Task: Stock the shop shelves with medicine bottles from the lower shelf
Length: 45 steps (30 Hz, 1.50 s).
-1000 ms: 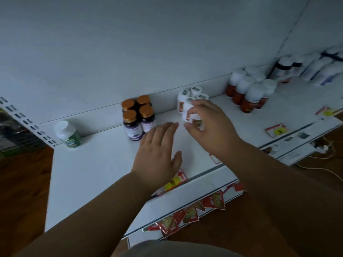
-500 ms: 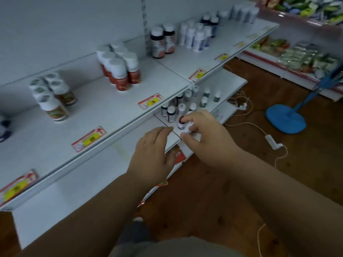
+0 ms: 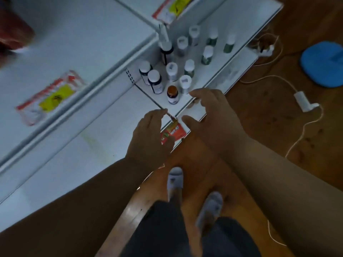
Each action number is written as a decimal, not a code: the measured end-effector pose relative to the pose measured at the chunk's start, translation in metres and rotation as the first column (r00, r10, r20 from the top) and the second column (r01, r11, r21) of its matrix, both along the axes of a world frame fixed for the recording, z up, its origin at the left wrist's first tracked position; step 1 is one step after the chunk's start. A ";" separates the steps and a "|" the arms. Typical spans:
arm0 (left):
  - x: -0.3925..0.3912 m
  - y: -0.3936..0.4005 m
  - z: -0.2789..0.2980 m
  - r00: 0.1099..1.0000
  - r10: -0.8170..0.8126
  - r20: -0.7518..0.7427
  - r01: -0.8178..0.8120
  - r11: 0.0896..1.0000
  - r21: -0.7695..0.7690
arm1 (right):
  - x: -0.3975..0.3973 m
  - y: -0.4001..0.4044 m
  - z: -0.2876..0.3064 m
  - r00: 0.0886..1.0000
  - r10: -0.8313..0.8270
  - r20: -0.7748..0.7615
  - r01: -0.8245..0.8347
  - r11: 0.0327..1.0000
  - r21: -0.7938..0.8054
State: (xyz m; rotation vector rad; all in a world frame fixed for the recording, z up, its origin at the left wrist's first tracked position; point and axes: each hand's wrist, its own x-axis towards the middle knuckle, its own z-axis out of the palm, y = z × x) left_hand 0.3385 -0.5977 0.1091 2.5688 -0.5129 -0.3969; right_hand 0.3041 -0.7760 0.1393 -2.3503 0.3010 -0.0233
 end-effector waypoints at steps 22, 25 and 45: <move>0.150 -0.021 -0.236 0.983 0.077 0.169 -0.047 0.984 -0.173 | 0.188 0.005 -0.291 0.954 -0.022 0.299 -0.070 0.953 0.295; 0.132 -0.021 -0.218 0.986 0.134 0.099 -0.099 0.948 -0.303 | 0.160 0.002 -0.258 0.967 -0.111 0.231 -0.037 0.832 0.553; -0.158 0.033 0.154 0.815 0.572 -0.088 -0.535 0.687 -0.491 | -0.059 0.084 0.138 0.945 0.253 0.209 -0.309 0.467 0.829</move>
